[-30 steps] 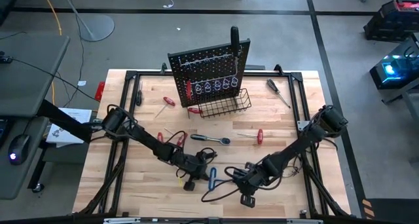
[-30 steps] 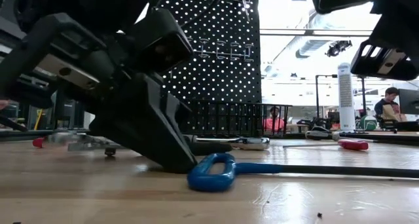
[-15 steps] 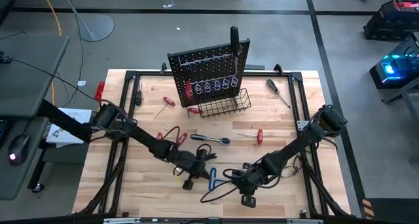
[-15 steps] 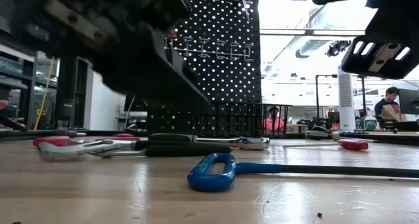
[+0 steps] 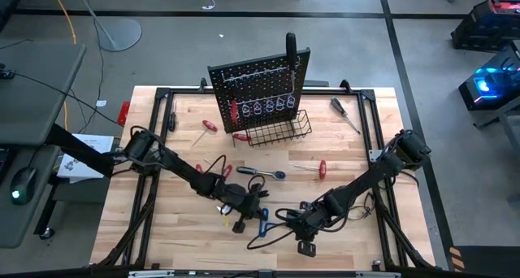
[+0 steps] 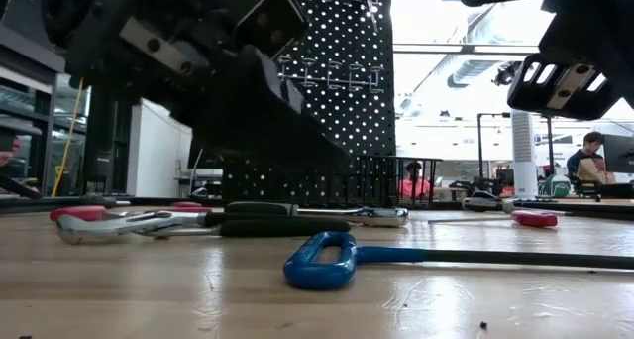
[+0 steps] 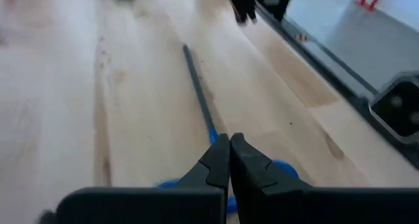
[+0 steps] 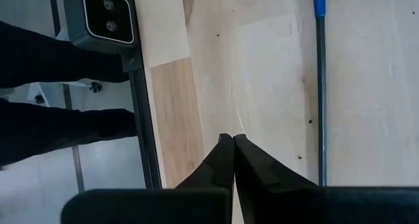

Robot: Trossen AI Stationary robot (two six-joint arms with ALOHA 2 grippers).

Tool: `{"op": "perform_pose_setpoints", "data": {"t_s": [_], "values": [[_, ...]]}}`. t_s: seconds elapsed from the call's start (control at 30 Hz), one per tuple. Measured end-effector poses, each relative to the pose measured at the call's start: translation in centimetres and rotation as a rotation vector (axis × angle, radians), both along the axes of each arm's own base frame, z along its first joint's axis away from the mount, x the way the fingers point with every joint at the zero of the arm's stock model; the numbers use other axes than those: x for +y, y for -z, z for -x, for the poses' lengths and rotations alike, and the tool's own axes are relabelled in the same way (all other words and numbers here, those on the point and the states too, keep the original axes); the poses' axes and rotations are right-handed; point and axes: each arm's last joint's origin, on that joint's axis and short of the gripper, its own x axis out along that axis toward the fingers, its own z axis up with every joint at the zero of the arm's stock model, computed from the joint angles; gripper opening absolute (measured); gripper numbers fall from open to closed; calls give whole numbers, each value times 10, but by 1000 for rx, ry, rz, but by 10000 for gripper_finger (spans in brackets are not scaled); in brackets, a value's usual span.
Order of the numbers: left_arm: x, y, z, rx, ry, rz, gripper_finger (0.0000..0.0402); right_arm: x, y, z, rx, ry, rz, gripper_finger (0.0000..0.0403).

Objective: Hang tools onto peg board
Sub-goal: Hang the blue pick tool on the peg board

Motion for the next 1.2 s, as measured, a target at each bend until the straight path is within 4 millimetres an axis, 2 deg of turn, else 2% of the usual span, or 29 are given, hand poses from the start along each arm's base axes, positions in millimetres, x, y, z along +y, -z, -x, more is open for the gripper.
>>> {"op": "perform_pose_setpoints", "data": {"t_s": [0.17, 0.33, 0.5, 0.73, 0.93, 1.1, 1.2], "values": [[-5, 9, -9, 20, 38, 17, 0, 0, 0, 0, 7, -2, -10, 0], [-4, 20, -6, 119, 23, 11, 0, 0, 0, 0, 11, -1, -13, 0], [-3, 23, -3, 147, 15, 19, 0, 0, 0, 0, 10, -4, -12, 0], [6, 40, 17, 205, -43, 15, 0, -1, 1, 1, 25, 13, -11, 0], [9, 48, 33, 182, -52, 22, 0, -8, 5, 6, 101, 78, 54, 0], [5, 49, 36, 171, -73, 20, 0, -19, 8, 6, 162, 95, 95, 4], [2, 49, 38, 166, -80, 10, 0, -27, 8, 2, 166, 104, 94, 22]]}}
